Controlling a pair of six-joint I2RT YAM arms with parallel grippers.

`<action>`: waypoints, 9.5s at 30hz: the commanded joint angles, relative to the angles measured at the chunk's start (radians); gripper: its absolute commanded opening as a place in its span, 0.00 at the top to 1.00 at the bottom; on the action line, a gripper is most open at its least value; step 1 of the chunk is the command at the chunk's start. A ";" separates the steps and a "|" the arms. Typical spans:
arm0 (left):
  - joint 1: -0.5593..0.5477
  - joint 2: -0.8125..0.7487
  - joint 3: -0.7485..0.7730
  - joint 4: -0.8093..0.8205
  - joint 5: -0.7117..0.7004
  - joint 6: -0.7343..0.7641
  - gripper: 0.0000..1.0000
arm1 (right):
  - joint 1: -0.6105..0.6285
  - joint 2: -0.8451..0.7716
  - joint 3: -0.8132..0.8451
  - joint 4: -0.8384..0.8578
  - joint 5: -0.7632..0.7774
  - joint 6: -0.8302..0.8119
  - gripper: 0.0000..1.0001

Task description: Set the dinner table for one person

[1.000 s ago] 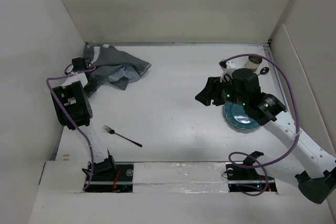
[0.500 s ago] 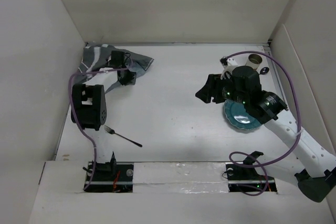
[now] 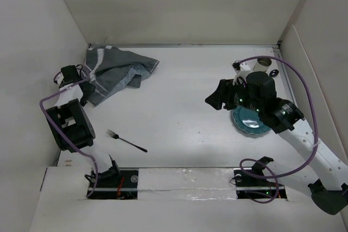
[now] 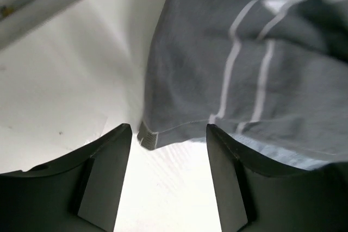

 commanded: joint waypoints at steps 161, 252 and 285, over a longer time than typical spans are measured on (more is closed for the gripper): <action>-0.254 -0.259 -0.249 0.230 0.340 0.079 0.49 | -0.410 0.702 -0.071 0.421 0.041 0.237 1.00; -1.179 -0.383 -0.070 0.009 0.165 0.104 0.95 | -1.068 0.315 -0.358 -0.050 0.274 0.470 0.31; -1.225 -0.274 -0.107 0.102 0.256 0.125 0.90 | -1.202 0.437 -0.498 0.137 -0.028 0.265 0.20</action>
